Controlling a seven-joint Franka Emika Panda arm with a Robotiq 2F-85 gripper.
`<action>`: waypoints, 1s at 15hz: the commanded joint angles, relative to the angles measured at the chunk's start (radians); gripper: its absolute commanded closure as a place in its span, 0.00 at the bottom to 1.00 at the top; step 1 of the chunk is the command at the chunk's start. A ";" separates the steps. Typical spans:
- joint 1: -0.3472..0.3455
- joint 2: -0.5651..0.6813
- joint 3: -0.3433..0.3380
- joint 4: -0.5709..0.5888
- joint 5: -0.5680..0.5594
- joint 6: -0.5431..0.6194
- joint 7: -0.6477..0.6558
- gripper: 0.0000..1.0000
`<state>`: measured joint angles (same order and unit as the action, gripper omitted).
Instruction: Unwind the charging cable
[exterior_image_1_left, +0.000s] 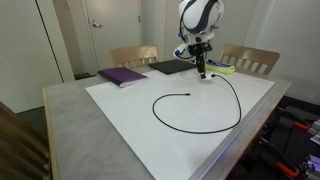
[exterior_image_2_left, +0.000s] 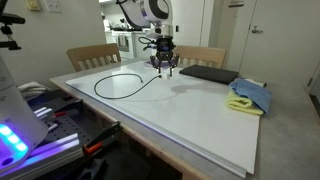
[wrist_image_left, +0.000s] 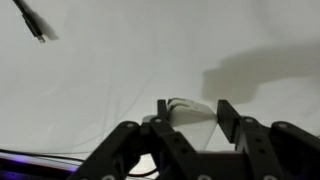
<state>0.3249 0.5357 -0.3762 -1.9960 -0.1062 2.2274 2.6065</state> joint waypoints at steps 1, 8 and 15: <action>0.016 0.008 -0.012 0.008 0.015 -0.014 0.001 0.72; 0.284 0.150 -0.382 0.037 0.455 -0.085 -0.003 0.72; 0.384 0.219 -0.511 0.014 0.672 -0.112 -0.003 0.47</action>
<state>0.7087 0.7549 -0.8877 -1.9824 0.5665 2.1159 2.6032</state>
